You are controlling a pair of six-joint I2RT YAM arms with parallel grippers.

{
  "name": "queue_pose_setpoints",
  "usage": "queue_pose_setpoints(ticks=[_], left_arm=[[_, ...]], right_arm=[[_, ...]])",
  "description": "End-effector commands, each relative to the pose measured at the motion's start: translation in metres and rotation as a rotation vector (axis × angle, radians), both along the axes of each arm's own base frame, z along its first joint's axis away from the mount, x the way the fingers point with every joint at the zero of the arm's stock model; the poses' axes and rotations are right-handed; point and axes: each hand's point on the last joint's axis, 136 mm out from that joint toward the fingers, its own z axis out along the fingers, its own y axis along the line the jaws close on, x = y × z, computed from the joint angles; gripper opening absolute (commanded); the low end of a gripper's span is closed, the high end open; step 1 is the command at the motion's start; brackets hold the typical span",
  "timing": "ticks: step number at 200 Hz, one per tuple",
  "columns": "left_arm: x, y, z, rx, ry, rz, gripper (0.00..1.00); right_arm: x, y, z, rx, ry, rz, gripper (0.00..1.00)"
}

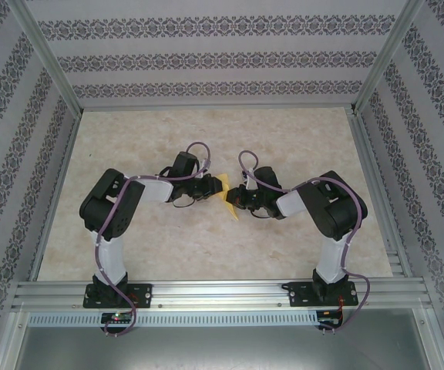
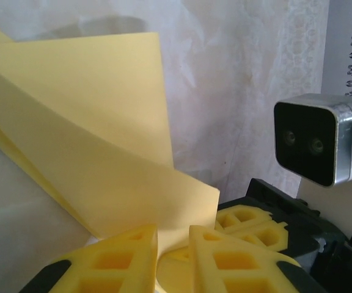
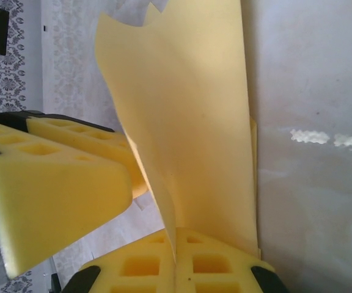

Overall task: Fold a paper plane with a square sheet of paper (pick it up from the middle)
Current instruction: Fold the wing for the fifth time at the center of the table.

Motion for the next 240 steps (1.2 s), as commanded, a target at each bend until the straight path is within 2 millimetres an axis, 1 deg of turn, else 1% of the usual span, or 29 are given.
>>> queue_pose_setpoints(ticks=[1, 17, 62, 75, 93, 116, 133, 163, 186, 201, 240], left_arm=[[0.013, -0.003, 0.002, -0.022, -0.031, 0.01, 0.19], [0.012, -0.002, -0.005, -0.013, -0.019, 0.016, 0.18], [0.011, 0.002, -0.013, 0.02, -0.01, 0.018, 0.17], [0.011, 0.005, -0.018, 0.044, 0.002, 0.028, 0.17], [0.01, 0.009, -0.025, 0.075, 0.025, 0.039, 0.16], [0.008, 0.013, -0.033, 0.11, 0.053, 0.05, 0.16], [0.006, 0.017, -0.038, 0.14, 0.073, 0.062, 0.15], [0.003, 0.021, -0.047, 0.157, 0.092, 0.07, 0.15], [0.001, 0.022, -0.051, 0.165, 0.105, 0.075, 0.15], [0.001, 0.023, -0.052, 0.165, 0.111, 0.08, 0.15], [0.002, 0.022, -0.05, 0.166, 0.112, 0.075, 0.15]], right_arm=[[-0.008, -0.015, -0.032, -0.085, 0.098, -0.032, 0.0], [-0.008, -0.015, -0.033, -0.089, 0.1, -0.032, 0.0], [-0.009, -0.016, -0.034, -0.093, 0.107, -0.03, 0.0], [-0.008, -0.015, -0.032, -0.09, 0.102, -0.027, 0.02], [-0.007, -0.015, -0.024, -0.082, 0.09, -0.023, 0.07], [-0.006, -0.01, -0.008, -0.059, 0.068, 0.006, 0.15], [-0.012, -0.006, 0.005, -0.042, 0.066, 0.05, 0.18], [-0.023, -0.013, 0.013, -0.099, 0.069, 0.086, 0.23], [-0.026, -0.014, 0.017, -0.105, 0.066, 0.097, 0.24], [-0.029, -0.016, 0.012, -0.118, 0.075, 0.105, 0.23], [-0.029, -0.021, -0.001, -0.156, 0.081, 0.097, 0.15]])
